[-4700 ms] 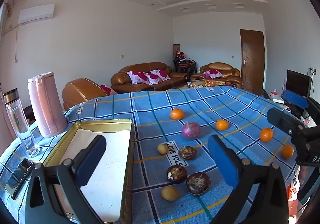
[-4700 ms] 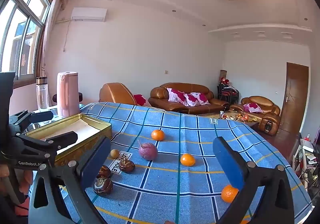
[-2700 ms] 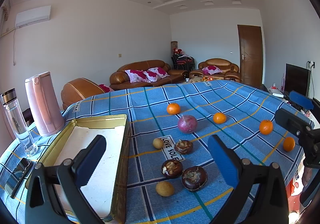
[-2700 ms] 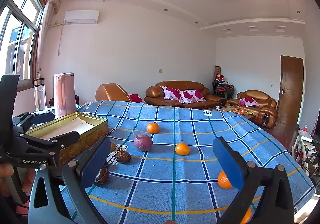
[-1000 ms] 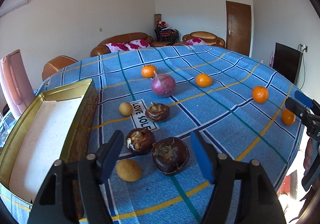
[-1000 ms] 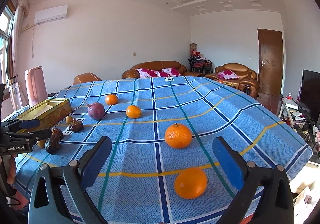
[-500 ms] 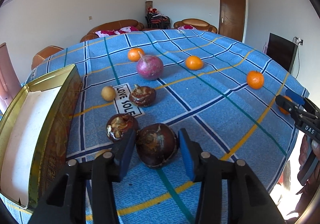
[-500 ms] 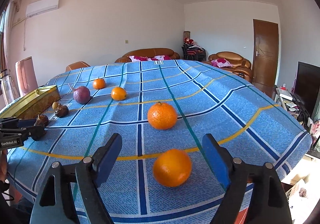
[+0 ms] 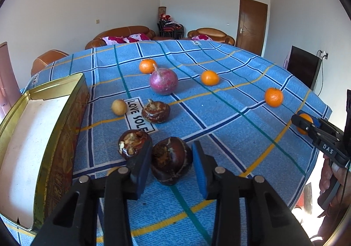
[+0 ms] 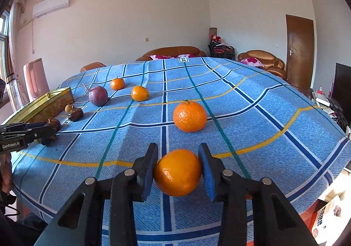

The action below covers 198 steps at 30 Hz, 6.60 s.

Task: Organize fruits
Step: 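Close left tool on the dark brown fruit while right tool closes on the orange, then lift and carry the dark fruit with left tool while right tool carries the orange to the tin, then lower and release the dark fruit into the gold tin while right tool releases the orange there, then grasp a yellow-brown round fruit with left tool while right tool grasps a stemmed dark fruit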

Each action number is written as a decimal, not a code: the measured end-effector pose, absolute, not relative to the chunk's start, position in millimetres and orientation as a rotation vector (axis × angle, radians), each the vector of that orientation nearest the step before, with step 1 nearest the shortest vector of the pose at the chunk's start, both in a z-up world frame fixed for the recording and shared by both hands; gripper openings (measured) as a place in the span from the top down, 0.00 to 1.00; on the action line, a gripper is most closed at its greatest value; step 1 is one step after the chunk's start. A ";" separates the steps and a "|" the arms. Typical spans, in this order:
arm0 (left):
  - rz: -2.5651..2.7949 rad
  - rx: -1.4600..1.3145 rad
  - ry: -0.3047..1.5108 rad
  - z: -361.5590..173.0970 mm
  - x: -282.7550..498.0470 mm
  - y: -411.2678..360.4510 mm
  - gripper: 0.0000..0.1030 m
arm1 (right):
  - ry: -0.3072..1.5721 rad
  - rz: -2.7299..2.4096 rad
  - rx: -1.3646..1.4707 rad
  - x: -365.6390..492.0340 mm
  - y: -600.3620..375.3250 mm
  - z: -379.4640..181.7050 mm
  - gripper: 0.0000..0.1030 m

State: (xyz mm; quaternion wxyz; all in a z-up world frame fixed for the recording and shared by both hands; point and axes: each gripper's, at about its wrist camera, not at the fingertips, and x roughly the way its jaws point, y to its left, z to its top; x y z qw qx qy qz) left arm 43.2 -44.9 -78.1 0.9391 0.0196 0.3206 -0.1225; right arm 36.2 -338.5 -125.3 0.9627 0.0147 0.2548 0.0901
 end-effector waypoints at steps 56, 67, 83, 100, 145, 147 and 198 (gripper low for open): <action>0.021 -0.117 0.487 -43.2 13.0 90.4 0.62 | 0.363 0.754 -0.131 54.1 -99.1 -43.2 0.61; 0.069 -0.146 0.501 -49.8 17.1 118.6 0.62 | 0.379 0.826 -0.169 59.4 -55.5 -39.7 0.61; 0.130 -0.151 0.509 -51.8 19.2 147.9 0.62 | 0.422 0.873 -0.198 76.9 -15.7 -49.0 0.61; 0.183 -0.126 0.538 -56.2 28.8 170.8 0.62 | 0.454 0.907 -0.215 90.4 17.9 -54.9 0.61; 0.203 -0.083 0.674 -72.2 52.2 181.6 0.63 | 0.576 0.902 -0.275 107.2 53.8 -86.7 0.61; 0.203 -0.081 0.676 -72.4 52.3 181.6 0.66 | 0.583 0.902 -0.278 108.1 54.3 -88.1 0.61; 0.093 -0.084 0.479 -49.5 10.4 99.8 0.01 | 0.700 0.654 -0.203 98.5 -87.7 -107.0 0.46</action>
